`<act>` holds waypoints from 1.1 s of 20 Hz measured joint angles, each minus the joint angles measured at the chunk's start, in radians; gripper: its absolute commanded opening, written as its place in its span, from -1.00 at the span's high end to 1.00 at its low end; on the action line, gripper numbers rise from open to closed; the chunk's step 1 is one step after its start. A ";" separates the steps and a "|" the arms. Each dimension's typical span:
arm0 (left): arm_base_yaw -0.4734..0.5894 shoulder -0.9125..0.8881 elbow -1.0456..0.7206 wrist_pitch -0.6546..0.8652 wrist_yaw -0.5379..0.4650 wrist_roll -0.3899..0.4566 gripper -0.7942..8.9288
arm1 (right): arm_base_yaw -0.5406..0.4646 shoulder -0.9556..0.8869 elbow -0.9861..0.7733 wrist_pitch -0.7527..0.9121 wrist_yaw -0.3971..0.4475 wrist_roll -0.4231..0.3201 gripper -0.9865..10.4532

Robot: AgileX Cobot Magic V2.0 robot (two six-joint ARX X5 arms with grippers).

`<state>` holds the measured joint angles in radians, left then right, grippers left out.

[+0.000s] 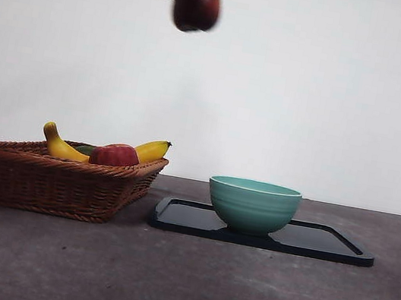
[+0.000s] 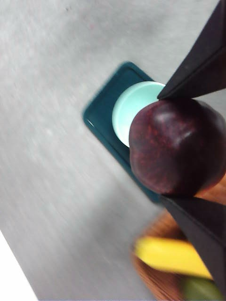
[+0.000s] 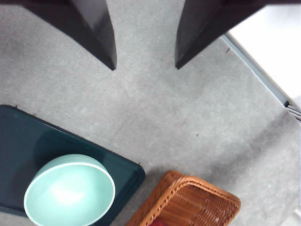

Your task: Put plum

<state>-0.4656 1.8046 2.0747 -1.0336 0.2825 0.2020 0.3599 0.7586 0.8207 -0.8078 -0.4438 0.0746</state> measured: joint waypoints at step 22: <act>0.262 -0.260 -0.731 0.273 0.095 0.035 0.29 | 0.000 0.000 0.000 0.012 0.000 0.000 0.48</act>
<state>-0.2035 1.5448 1.3434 -0.7609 0.3779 0.2367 0.3599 0.7589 0.8207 -0.7956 -0.4438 0.0746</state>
